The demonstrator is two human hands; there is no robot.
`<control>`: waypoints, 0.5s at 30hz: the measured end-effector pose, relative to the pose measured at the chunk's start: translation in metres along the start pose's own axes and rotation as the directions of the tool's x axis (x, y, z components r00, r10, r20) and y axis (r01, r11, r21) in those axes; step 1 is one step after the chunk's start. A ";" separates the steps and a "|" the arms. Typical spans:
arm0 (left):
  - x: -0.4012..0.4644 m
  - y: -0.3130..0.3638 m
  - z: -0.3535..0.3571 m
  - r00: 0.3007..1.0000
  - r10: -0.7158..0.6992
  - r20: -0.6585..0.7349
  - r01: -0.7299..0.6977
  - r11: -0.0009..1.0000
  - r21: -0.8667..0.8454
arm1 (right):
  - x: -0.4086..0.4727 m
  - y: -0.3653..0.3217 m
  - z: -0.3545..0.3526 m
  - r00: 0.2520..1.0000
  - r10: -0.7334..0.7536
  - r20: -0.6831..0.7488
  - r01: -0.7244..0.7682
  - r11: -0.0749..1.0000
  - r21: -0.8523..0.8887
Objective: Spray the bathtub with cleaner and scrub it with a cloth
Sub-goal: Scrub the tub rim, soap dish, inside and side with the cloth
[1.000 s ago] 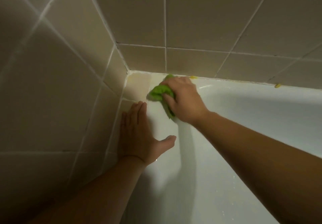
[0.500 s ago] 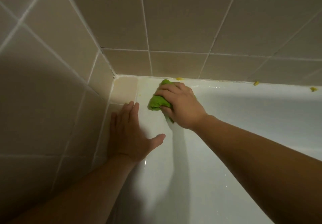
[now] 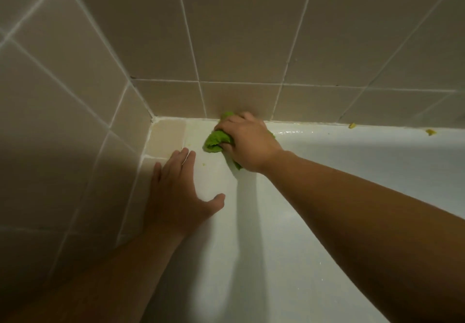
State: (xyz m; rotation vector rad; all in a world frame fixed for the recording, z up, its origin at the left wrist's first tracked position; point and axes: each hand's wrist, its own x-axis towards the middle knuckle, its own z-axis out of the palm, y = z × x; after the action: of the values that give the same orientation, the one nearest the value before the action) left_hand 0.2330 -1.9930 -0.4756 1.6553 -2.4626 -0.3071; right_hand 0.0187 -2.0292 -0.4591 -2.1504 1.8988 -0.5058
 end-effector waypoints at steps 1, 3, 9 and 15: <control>-0.001 -0.001 0.001 1.000 -0.001 -0.009 0.001 1.000 -0.015 | -0.005 0.005 -0.002 1.000 0.003 -0.001 -0.003 1.000 0.007; -0.001 -0.002 0.001 1.000 -0.007 -0.028 0.006 0.999 -0.053 | -0.018 0.016 -0.006 0.998 0.060 -0.035 -0.059 0.998 0.028; -0.002 -0.005 0.004 0.995 0.024 -0.093 -0.036 0.990 -0.139 | -0.016 0.007 -0.005 0.991 0.003 -0.134 0.004 0.999 0.051; 0.001 -0.003 0.000 0.994 -0.001 -0.106 -0.015 0.988 -0.156 | 0.014 -0.023 0.010 0.995 -0.071 -0.072 0.077 0.993 0.087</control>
State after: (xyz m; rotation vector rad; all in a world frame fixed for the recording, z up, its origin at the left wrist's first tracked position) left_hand 0.2353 -1.9951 -0.4758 1.5579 -2.3035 -0.3906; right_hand 0.0453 -2.0409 -0.4577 -2.1782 1.7999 -0.6749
